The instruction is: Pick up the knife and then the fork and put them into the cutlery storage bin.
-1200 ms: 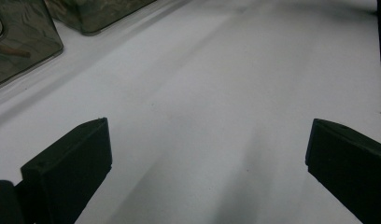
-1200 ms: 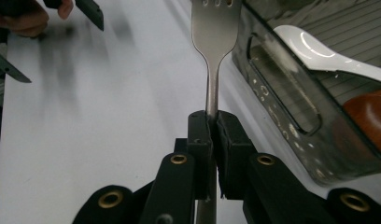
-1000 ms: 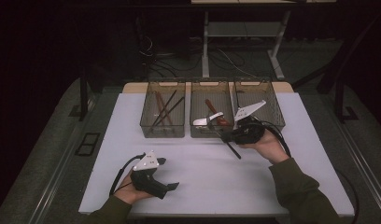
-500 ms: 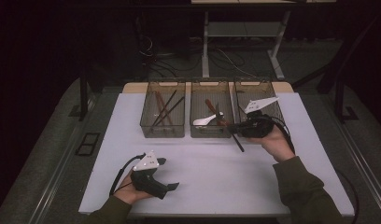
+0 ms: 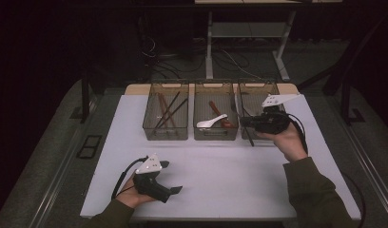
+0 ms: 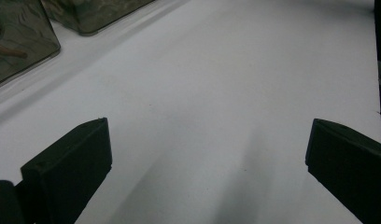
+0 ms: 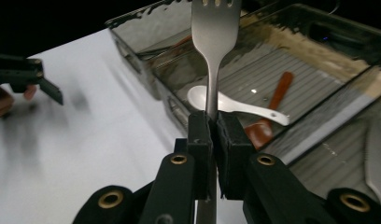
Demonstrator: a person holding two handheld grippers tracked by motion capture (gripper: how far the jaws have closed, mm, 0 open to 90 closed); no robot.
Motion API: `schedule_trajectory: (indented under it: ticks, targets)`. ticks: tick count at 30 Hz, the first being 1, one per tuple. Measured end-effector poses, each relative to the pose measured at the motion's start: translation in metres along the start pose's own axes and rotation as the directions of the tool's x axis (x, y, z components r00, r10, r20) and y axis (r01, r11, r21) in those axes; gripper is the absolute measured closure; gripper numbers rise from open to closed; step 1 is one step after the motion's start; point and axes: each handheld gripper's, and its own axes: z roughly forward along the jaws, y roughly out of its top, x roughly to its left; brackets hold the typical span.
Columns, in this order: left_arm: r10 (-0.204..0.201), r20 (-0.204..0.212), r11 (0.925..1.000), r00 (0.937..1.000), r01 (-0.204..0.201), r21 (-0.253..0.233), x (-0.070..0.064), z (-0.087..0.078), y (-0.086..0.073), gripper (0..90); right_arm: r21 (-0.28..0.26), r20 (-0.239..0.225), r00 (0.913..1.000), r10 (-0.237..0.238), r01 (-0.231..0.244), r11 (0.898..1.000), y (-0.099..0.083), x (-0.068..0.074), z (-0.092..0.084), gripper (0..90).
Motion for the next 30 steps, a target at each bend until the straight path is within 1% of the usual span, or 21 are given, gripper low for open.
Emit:
schedule_trajectory:
  ticks: [7, 9, 13, 16, 19, 23, 25, 27, 28, 30]
  targets:
    - [0.000, 0.000, 1.0000, 1.0000, 0.000, -0.002, 0.000, 0.000, 0.000, 0.0, -0.044, 0.054, 0.9983, 0.022, -0.019, 0.999, 0.002, -0.011, -0.013, 84.6]
    - [0.001, 0.000, 1.0000, 1.0000, -0.001, -0.004, 0.000, -0.001, 0.000, 0.0, -0.057, 0.077, 0.9967, 0.026, -0.022, 0.998, 0.001, -0.014, -0.018, 84.6]
    - [-0.005, 0.000, 1.0000, 1.0000, 0.005, -0.009, 0.000, -0.001, 0.000, 0.0, -0.079, 0.102, 0.9934, 0.054, -0.046, 0.996, 0.000, -0.022, -0.028, 84.6]
    - [-0.002, 0.000, 1.0000, 1.0000, 0.002, -0.008, 0.000, -0.001, 0.000, 0.0, -0.095, 0.129, 0.9900, 0.058, -0.046, 0.994, 0.000, -0.027, -0.036, 84.6]
    - [-0.002, 0.001, 1.0000, 1.0000, 0.002, -0.007, 0.000, -0.001, 0.000, 0.0, -0.113, 0.162, 0.9846, 0.065, -0.047, 0.992, -0.001, -0.033, -0.042, 84.6]
    - [-0.002, 0.001, 1.0000, 1.0000, 0.002, -0.006, 0.000, 0.000, 0.000, 0.0, -0.121, 0.199, 0.9769, 0.076, -0.053, 0.991, -0.001, -0.043, -0.047, 84.6]
    - [0.000, 0.001, 1.0000, 1.0000, 0.000, -0.003, 0.000, 0.000, 0.000, 0.0, -0.118, 0.232, 0.9701, 0.070, -0.044, 0.992, 0.001, -0.048, -0.049, 84.6]
    - [-0.004, 0.000, 1.0000, 1.0000, 0.004, -0.004, 0.001, 0.000, 0.000, 0.0, -0.115, 0.256, 0.9638, 0.076, -0.047, 0.992, 0.001, -0.055, -0.051, 84.6]
    - [-0.005, 0.000, 1.0000, 1.0000, 0.005, -0.005, 0.001, 0.000, 0.000, 0.0, -0.110, 0.273, 0.9591, 0.075, -0.046, 0.993, 0.001, -0.059, -0.051, 84.6]
    - [-0.004, 0.000, 1.0000, 1.0000, 0.004, -0.003, 0.000, 0.000, 0.000, 0.0, -0.097, 0.293, 0.9522, 0.085, -0.059, 0.994, 0.000, -0.068, -0.050, 84.6]
